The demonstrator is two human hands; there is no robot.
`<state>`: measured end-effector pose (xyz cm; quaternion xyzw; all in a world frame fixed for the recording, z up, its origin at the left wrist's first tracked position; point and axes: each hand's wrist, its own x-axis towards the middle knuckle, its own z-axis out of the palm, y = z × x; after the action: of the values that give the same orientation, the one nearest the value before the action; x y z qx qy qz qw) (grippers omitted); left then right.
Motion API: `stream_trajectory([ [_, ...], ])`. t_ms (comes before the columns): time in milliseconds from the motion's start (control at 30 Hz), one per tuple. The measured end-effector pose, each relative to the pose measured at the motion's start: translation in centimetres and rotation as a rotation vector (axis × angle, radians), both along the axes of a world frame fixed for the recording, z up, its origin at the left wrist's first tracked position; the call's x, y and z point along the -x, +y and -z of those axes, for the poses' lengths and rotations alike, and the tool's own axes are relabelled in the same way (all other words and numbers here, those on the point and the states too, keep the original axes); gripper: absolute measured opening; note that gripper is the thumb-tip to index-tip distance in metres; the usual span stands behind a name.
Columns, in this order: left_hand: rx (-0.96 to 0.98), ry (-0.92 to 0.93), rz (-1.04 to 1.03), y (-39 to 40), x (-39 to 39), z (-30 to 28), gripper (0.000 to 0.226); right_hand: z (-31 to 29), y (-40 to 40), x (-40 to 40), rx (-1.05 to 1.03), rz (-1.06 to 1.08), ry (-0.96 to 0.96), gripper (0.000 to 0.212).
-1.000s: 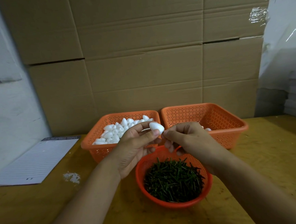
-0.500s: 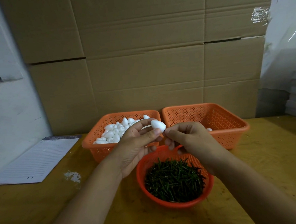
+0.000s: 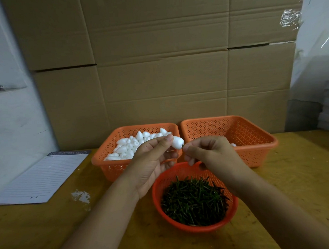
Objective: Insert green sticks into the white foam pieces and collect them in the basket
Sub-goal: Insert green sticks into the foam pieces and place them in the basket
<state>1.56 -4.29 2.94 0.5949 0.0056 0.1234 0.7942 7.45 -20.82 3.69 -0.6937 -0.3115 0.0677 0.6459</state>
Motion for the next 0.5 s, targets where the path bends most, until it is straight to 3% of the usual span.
stream_trajectory([
  [200, -0.041, -0.017, -0.029, -0.04, -0.10, 0.11, 0.034, -0.03, -0.04, 0.23, 0.014, 0.011, -0.014, 0.021],
  [500, -0.059, -0.035, -0.057, -0.09, 0.13, -0.33, 0.041, 0.08, 0.04, 0.14, 0.021, 0.006, -0.005, 0.021],
])
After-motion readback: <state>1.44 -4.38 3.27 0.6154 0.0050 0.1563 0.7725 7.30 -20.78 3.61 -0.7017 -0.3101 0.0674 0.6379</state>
